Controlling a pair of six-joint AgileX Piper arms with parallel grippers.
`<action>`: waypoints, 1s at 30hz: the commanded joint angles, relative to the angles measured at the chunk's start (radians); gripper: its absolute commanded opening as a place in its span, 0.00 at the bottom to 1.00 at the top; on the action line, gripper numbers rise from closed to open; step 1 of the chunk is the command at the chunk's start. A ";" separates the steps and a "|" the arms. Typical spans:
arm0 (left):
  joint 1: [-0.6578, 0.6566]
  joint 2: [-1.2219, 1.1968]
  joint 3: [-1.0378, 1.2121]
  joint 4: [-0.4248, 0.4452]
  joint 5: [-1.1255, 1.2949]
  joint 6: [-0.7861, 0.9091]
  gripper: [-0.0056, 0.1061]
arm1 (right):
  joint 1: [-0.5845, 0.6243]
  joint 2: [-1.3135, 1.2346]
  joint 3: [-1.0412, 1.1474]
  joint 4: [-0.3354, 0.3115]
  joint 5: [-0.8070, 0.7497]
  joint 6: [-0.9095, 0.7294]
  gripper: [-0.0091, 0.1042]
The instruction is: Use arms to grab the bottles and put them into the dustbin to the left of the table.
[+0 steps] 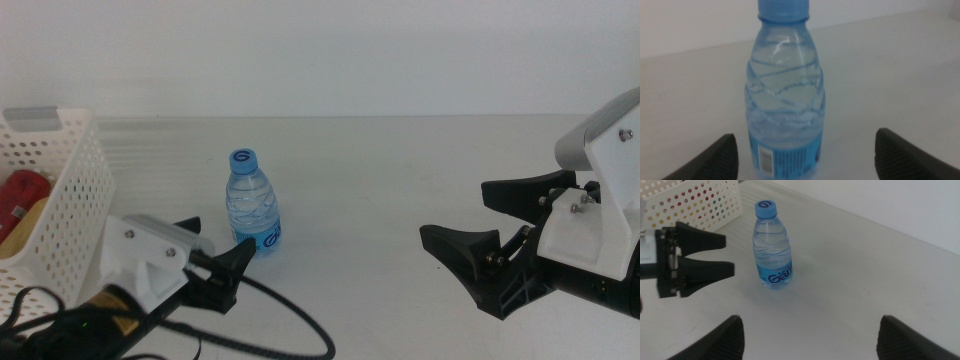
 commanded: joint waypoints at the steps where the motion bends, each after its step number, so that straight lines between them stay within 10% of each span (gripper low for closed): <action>1: 0.001 -0.002 -0.050 -0.008 -0.117 -0.016 0.86 | 0.004 -0.012 -0.029 -0.006 -0.067 -0.013 0.76; 30: 0.001 0.272 -0.356 -0.106 -0.119 -0.018 0.86 | 0.004 -0.012 -0.029 -0.006 -0.067 -0.013 0.76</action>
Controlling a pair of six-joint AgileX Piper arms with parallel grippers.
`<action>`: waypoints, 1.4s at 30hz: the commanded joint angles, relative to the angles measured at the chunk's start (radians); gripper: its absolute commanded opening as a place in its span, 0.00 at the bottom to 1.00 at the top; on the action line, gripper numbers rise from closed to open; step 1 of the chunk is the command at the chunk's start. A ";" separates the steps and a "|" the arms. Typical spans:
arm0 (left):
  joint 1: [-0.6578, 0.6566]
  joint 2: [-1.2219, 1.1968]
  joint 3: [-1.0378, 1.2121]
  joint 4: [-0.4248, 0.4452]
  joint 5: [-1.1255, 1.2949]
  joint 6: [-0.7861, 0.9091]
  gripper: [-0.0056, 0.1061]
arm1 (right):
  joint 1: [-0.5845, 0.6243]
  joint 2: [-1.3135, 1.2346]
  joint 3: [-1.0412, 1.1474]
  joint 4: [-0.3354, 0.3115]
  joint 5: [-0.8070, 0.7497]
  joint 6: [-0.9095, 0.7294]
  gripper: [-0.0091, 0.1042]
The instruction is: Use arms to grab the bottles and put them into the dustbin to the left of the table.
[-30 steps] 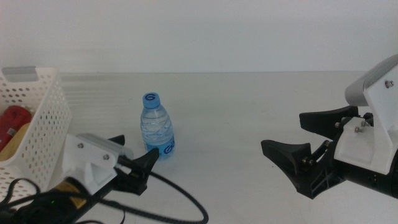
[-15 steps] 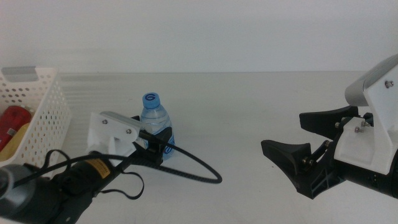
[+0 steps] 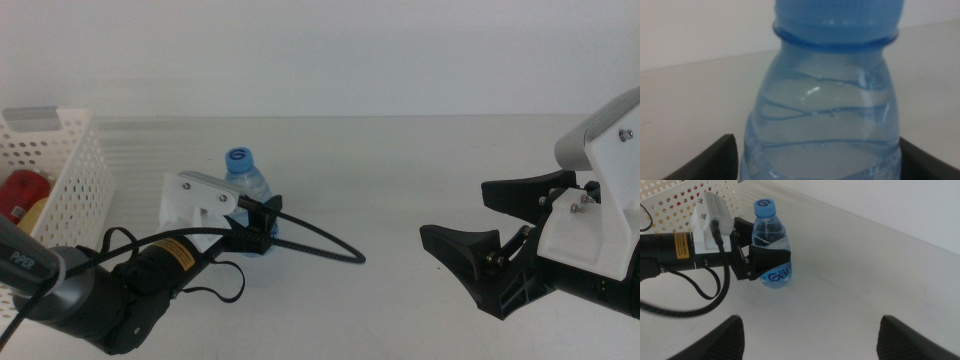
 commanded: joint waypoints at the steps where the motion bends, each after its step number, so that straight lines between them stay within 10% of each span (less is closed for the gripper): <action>1: 0.001 -0.038 -0.018 -0.076 -0.115 -0.020 0.86 | 0.004 -0.012 -0.029 -0.006 -0.067 -0.013 0.76; 10: 0.001 -0.038 -0.019 -0.065 -0.118 0.037 0.76 | 0.004 -0.012 -0.029 -0.006 -0.067 -0.013 0.76; 22: -0.003 -0.174 -0.018 0.042 0.060 -0.046 0.02 | 0.004 -0.012 -0.029 -0.006 -0.067 -0.013 0.76; 42: -0.003 -0.655 -0.080 0.304 0.771 -0.380 0.01 | 0.004 -0.012 -0.029 -0.006 -0.067 -0.013 0.76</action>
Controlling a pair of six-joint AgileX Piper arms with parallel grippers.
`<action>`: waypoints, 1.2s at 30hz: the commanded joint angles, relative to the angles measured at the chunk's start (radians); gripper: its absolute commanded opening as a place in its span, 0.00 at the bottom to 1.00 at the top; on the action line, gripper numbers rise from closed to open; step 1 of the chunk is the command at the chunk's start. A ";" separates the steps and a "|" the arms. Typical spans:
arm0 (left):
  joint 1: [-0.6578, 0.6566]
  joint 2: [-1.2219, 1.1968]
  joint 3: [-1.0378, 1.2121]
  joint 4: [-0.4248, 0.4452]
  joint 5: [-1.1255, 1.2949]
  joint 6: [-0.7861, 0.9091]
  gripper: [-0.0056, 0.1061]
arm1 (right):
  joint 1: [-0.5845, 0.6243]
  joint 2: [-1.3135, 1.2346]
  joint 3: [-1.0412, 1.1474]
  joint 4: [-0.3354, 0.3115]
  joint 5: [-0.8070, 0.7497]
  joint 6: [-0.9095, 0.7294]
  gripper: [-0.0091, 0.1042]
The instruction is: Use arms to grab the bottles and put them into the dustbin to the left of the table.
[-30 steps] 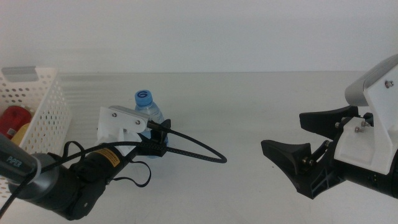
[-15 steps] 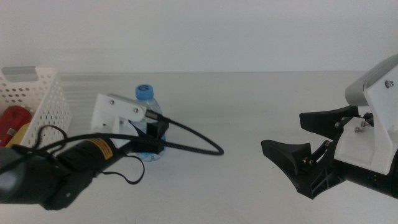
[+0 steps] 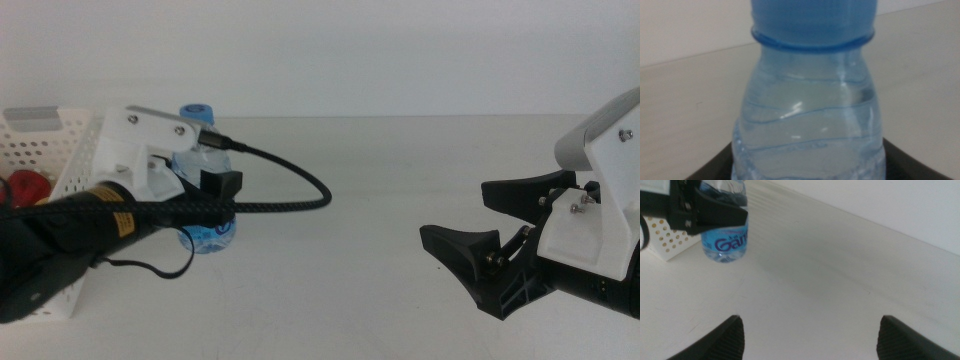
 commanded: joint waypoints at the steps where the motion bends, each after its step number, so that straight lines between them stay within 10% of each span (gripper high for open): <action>1: -0.003 -0.075 -0.063 0.065 -0.039 -0.090 0.01 | 0.004 -0.012 -0.029 -0.006 -0.067 -0.011 0.76; 17: -0.003 -0.134 -0.115 0.121 0.019 -0.221 0.01 | 0.004 -0.012 -0.029 -0.006 -0.067 -0.011 0.76; 26: -0.003 -0.174 -0.249 -0.241 0.424 0.181 0.01 | 0.004 -0.012 -0.029 -0.006 -0.065 -0.011 0.76; 36: 0.106 -0.147 -0.537 -0.402 0.822 0.482 0.01 | 0.004 -0.012 -0.029 -0.006 -0.064 -0.011 0.76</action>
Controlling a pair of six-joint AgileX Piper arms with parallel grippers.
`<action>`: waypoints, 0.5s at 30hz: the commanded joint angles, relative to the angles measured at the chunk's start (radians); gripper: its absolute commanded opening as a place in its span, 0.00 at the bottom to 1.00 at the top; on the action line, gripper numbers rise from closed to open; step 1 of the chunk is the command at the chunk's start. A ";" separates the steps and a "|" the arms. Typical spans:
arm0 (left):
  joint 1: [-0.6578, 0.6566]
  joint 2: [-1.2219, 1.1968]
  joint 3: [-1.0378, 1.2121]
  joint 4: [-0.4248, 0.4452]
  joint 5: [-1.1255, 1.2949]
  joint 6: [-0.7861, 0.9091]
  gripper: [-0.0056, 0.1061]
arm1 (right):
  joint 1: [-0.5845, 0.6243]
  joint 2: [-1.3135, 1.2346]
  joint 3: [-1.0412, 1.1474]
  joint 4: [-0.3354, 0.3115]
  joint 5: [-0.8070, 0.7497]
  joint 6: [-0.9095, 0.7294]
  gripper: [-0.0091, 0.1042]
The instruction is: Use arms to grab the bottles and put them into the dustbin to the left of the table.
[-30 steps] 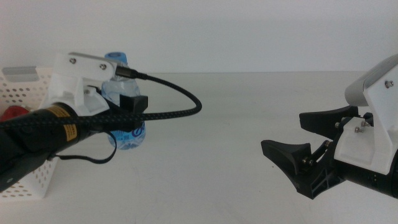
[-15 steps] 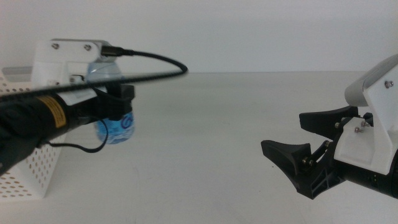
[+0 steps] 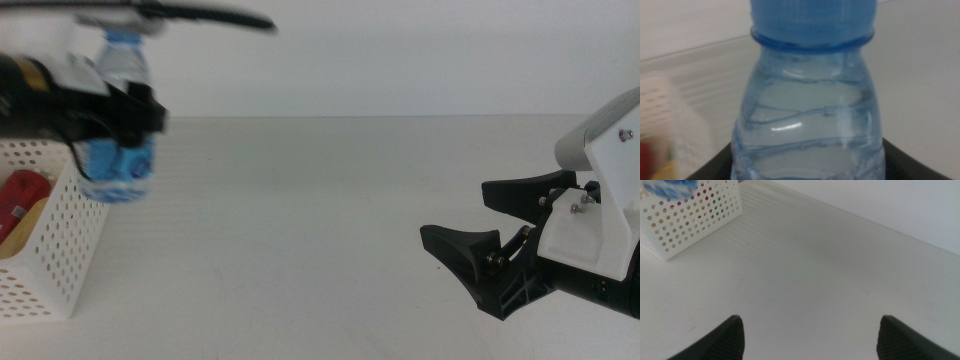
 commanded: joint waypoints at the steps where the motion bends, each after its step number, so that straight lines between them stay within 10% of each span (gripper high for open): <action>1: 0.073 -0.012 -0.114 -0.048 0.006 0.069 0.01 | 0.004 -0.012 -0.029 -0.006 -0.064 -0.010 0.76; 15: 0.374 0.159 -0.357 -0.288 0.293 0.271 0.01 | 0.004 -0.012 -0.029 -0.006 -0.064 -0.010 0.76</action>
